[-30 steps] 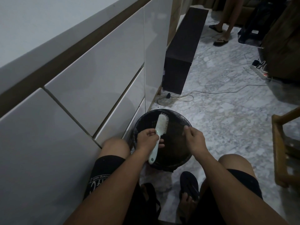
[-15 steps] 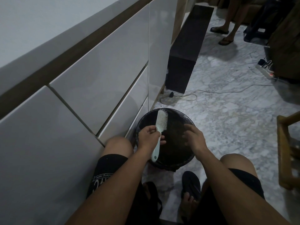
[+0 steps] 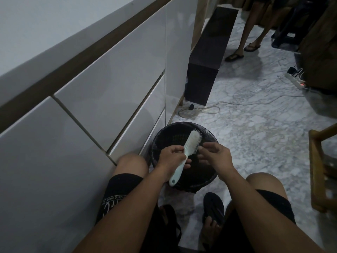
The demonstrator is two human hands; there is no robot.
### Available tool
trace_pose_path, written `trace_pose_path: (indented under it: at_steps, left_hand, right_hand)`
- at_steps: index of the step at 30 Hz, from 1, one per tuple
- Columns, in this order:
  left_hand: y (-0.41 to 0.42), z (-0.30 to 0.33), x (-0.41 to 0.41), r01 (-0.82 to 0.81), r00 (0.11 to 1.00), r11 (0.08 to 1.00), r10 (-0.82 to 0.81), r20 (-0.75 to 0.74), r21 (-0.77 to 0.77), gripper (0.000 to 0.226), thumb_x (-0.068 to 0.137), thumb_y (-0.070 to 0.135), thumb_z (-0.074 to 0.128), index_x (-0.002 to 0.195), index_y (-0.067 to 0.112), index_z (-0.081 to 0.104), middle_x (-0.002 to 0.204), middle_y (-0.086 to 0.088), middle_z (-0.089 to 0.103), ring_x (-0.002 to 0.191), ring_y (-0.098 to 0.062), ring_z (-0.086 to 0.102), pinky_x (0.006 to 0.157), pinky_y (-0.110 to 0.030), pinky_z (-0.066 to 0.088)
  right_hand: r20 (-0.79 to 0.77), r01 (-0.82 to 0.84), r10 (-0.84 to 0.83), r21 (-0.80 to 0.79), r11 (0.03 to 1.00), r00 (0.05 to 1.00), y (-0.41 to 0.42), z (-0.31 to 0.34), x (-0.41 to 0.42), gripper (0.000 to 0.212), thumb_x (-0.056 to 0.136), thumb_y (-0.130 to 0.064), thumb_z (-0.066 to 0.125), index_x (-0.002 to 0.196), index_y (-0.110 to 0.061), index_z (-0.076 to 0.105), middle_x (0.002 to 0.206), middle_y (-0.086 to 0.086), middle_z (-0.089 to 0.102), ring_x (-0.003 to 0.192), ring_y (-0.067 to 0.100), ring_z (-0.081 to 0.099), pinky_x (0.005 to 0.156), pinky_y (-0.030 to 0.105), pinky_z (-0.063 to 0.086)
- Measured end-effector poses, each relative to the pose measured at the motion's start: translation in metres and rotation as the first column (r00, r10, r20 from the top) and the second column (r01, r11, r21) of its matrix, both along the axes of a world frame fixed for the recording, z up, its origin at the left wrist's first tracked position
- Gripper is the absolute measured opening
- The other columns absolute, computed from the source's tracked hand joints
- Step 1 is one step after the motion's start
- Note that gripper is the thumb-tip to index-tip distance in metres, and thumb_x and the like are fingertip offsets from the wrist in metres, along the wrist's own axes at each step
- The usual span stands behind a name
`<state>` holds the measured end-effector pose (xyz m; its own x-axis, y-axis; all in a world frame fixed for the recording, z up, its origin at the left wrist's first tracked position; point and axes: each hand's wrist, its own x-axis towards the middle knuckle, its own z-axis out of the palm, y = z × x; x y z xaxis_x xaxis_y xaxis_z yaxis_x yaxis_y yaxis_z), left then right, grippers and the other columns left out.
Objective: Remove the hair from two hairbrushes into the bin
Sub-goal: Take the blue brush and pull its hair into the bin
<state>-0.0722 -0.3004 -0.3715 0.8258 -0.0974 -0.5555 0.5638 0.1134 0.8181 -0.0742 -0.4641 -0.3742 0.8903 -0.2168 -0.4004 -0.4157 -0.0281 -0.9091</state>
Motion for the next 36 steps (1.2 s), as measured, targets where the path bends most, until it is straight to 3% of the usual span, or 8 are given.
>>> trace_pose_path:
  at_steps: [3,9,13,18,21,24,31,36]
  left_hand:
    - [0.000,-0.004,-0.001,0.085,0.996,0.996,-0.085,-0.016,0.007,0.034,0.086,-0.012,0.057,0.119,-0.003,0.058,0.109,-0.022,0.066,0.077,-0.026,0.071,0.065,-0.034,0.062]
    - [0.000,-0.012,-0.001,0.129,0.992,0.988,-0.130,0.003,0.081,0.034,0.083,-0.013,0.057,0.114,0.000,0.061,0.110,-0.021,0.066,0.076,-0.024,0.071,0.064,-0.033,0.061]
    - [0.002,-0.013,-0.001,0.146,0.984,0.954,-0.167,0.060,0.260,0.034,0.082,-0.010,0.059,0.110,0.007,0.066,0.101,-0.008,0.067,0.083,-0.022,0.069,0.064,-0.029,0.059]
    - [0.002,-0.016,-0.003,0.197,0.964,0.913,-0.247,0.100,0.358,0.037,0.077,-0.008,0.064,0.106,0.013,0.071,0.094,-0.003,0.069,0.085,-0.020,0.068,0.066,-0.032,0.061]
    - [0.002,-0.018,-0.004,0.253,0.936,0.871,-0.330,0.121,0.420,0.037,0.077,-0.006,0.065,0.107,0.013,0.072,0.094,-0.002,0.070,0.083,-0.017,0.067,0.065,-0.032,0.061]
    - [0.002,-0.019,-0.005,0.251,0.929,0.855,-0.344,0.135,0.453,0.034,0.076,-0.005,0.065,0.105,0.011,0.073,0.090,-0.002,0.069,0.081,-0.017,0.066,0.066,-0.030,0.058]
    - [0.003,-0.018,0.001,0.160,0.963,0.895,-0.234,0.134,0.417,0.030,0.077,-0.004,0.068,0.102,0.012,0.067,0.100,-0.005,0.068,0.090,-0.024,0.068,0.068,-0.033,0.061]
    - [0.004,-0.005,0.008,-0.001,0.992,0.959,-0.034,0.119,0.284,0.026,0.077,-0.011,0.065,0.094,0.009,0.063,0.099,-0.012,0.068,0.088,-0.032,0.072,0.077,-0.042,0.061]
  right_hand:
    - [-0.011,0.003,-0.002,0.041,0.999,1.000,0.001,0.001,-0.001,0.037,0.079,-0.009,0.078,0.111,0.000,0.062,0.094,0.018,0.071,0.079,0.028,0.072,0.067,0.034,0.063]
    - [-0.027,0.121,-0.121,0.013,0.993,0.992,-0.003,-0.002,0.000,0.018,0.080,0.005,0.072,0.097,0.005,0.066,0.084,0.019,0.068,0.066,0.022,0.068,0.050,0.018,0.055]
    - [0.025,0.239,-0.238,-0.053,0.970,0.971,-0.009,-0.012,0.005,0.011,0.085,0.006,0.064,0.096,0.006,0.067,0.078,0.014,0.066,0.064,0.021,0.067,0.063,0.028,0.060]
    - [0.117,0.164,-0.135,-0.285,0.944,0.984,-0.008,-0.021,0.007,0.018,0.086,-0.002,0.064,0.095,-0.015,0.071,0.083,0.004,0.069,0.076,0.024,0.071,0.077,0.040,0.060]
    - [0.141,0.058,-0.004,-0.382,0.922,0.990,-0.007,-0.021,0.007,0.027,0.086,-0.009,0.068,0.110,-0.019,0.069,0.102,-0.002,0.063,0.085,0.015,0.064,0.078,0.024,0.055]
    - [0.159,0.066,0.017,-0.500,0.864,0.987,-0.006,-0.021,0.007,0.018,0.084,-0.002,0.068,0.097,-0.011,0.076,0.096,0.002,0.066,0.079,0.010,0.060,0.068,0.004,0.042]
    - [0.107,0.142,-0.110,-0.360,0.922,0.988,-0.006,-0.014,0.005,0.014,0.087,-0.005,0.065,0.091,-0.014,0.074,0.084,0.005,0.072,0.074,0.018,0.070,0.075,0.031,0.058]
    - [0.042,-0.044,0.062,-0.351,0.935,0.997,0.003,-0.009,-0.003,0.011,0.090,-0.014,0.065,0.099,-0.017,0.070,0.086,0.000,0.073,0.072,0.014,0.071,0.076,0.036,0.061]
